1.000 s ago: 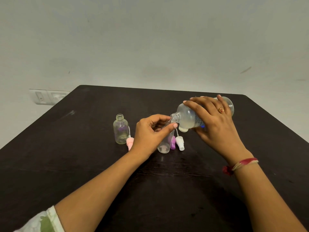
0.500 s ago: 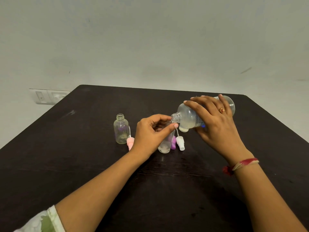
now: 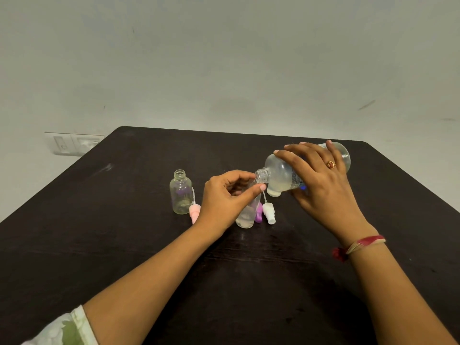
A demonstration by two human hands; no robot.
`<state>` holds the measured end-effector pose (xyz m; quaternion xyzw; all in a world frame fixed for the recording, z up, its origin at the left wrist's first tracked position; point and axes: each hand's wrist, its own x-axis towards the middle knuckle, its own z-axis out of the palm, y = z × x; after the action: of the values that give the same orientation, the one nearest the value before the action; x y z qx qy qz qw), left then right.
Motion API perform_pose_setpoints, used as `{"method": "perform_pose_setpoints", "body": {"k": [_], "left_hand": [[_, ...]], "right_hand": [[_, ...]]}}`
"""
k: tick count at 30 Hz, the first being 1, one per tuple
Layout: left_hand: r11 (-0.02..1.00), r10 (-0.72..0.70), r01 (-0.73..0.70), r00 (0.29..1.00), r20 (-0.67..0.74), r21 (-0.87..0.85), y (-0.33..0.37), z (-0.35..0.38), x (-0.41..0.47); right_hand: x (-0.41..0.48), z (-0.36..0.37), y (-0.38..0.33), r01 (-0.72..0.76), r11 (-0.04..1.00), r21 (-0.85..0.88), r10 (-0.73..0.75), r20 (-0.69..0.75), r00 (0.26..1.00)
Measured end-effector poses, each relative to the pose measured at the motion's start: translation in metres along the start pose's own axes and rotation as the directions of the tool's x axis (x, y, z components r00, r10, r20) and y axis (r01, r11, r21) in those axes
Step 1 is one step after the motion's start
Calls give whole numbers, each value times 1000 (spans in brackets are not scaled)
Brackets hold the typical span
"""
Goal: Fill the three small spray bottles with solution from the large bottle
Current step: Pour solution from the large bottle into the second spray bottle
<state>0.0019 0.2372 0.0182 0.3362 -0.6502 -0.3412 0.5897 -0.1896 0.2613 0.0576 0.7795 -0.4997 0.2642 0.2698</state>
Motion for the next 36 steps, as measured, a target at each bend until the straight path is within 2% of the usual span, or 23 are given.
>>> {"method": "perform_pose_setpoints", "body": {"k": [11, 15, 19, 22, 27, 31, 36], "left_hand": [[999, -30, 30, 1000, 4, -25, -1, 0, 0], [999, -24, 24, 1000, 20, -27, 0, 0, 0], [1000, -29, 30, 999, 28, -9, -1, -1, 0], [999, -44, 44, 999, 30, -9, -1, -1, -1], [999, -43, 43, 999, 33, 5, -2, -1, -1], [999, -47, 46, 998, 33, 12, -2, 0, -1], [999, -48, 48, 998, 29, 4, -3, 0, -1]], "right_hand": [[-2, 1, 4, -4, 998, 69, 3, 13, 1000], [-4, 0, 4, -48, 995, 92, 47, 9, 999], [-2, -2, 3, -134, 969, 210, 141, -20, 990], [-3, -3, 2, -216, 909, 357, 249, -48, 967], [-2, -4, -3, -280, 726, 628, 449, -123, 885], [-1, -2, -2, -309, 656, 689, 548, -153, 822], [-2, 2, -2, -305, 565, 767, 603, -131, 787]]}}
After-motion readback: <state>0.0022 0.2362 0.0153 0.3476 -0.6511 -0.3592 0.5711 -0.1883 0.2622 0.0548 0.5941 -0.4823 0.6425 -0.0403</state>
